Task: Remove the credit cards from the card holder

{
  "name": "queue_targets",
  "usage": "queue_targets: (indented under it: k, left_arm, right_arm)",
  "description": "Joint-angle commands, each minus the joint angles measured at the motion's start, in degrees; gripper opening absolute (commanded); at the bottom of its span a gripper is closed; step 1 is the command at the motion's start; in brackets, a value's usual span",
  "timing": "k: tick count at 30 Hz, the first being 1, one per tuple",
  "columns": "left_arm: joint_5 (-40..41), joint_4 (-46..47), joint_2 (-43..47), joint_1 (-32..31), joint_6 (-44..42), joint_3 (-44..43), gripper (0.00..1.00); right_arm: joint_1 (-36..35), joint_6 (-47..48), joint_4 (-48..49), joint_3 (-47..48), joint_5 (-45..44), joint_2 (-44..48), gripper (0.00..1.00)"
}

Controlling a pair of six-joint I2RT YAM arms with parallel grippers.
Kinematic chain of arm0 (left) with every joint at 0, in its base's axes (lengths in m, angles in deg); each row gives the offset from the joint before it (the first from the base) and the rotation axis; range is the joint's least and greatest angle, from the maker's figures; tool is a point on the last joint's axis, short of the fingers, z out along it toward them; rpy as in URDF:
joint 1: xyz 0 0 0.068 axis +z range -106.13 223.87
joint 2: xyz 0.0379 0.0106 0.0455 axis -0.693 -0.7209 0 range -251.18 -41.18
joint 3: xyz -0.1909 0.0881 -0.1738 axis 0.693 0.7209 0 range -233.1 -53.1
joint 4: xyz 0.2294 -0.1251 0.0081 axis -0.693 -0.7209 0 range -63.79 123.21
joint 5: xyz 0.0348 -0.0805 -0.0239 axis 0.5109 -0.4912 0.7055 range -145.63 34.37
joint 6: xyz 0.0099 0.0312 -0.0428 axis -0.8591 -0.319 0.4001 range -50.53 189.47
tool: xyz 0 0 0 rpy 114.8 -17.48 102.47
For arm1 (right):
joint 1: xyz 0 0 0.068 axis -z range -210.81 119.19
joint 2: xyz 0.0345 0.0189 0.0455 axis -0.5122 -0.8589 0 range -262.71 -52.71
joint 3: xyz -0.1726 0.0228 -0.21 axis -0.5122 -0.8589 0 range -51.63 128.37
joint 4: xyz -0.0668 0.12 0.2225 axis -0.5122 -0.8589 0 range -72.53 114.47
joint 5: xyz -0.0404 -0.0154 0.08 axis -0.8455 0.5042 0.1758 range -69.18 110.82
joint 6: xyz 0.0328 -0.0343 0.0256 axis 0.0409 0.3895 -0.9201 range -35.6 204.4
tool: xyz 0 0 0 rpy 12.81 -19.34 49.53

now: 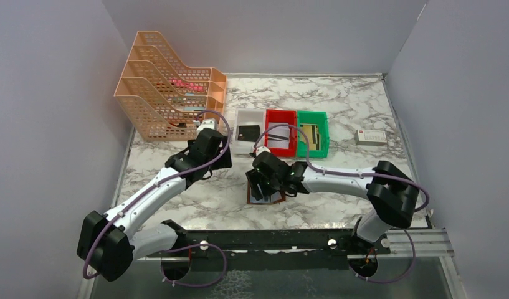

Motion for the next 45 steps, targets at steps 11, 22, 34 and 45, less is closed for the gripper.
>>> queue_targets:
  k: [11,22,34,45]
  left_arm:
    - [3.4,1.23,4.71,0.36,2.66,2.45,0.83]
    - [-0.47,1.94,3.95,0.35,3.64,3.43,0.83]
    - [-24.35,12.79,-0.27,0.34,2.86,6.9,0.81]
    - [-39.42,21.64,-6.67,-0.82,3.84,7.26,0.78]
  right_arm:
    - [-3.1,-4.8,-7.98,3.27,-15.25,-9.23,0.54]
    - [-3.02,-5.14,-2.36,0.25,-13.17,-7.05,0.2]
    - [5.93,-7.78,17.5,-11.49,9.38,3.08,0.08]
    - [14.48,-15.47,32.69,-21.62,23.2,8.28,0.07]
